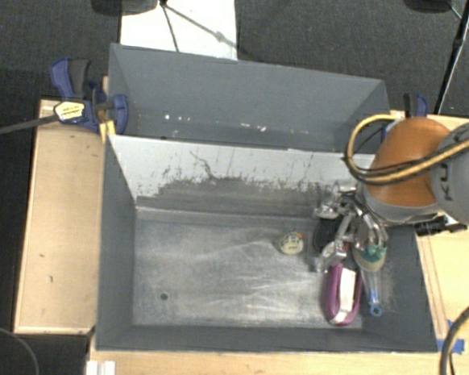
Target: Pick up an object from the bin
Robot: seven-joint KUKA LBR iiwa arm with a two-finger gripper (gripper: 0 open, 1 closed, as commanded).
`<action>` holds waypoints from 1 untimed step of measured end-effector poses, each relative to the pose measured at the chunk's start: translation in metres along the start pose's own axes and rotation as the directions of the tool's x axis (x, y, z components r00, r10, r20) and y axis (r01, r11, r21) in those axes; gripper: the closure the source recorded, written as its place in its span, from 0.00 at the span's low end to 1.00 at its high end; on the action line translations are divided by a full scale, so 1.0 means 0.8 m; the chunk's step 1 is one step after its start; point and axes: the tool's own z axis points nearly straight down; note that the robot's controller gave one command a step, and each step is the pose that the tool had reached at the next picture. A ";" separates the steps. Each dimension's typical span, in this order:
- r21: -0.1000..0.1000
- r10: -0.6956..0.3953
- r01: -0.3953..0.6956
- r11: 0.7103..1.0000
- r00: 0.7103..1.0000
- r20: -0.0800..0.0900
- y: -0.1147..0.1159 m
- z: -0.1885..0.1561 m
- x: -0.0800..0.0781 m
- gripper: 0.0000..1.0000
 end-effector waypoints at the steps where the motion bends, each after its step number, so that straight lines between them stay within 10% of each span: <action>1: -0.006 0.542 -0.542 0.840 0.840 -0.008 -0.027 0.003 0.024 0.00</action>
Offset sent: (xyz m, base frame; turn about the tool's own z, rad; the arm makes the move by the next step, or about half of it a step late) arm -0.0264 -0.0336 -0.0050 0.5901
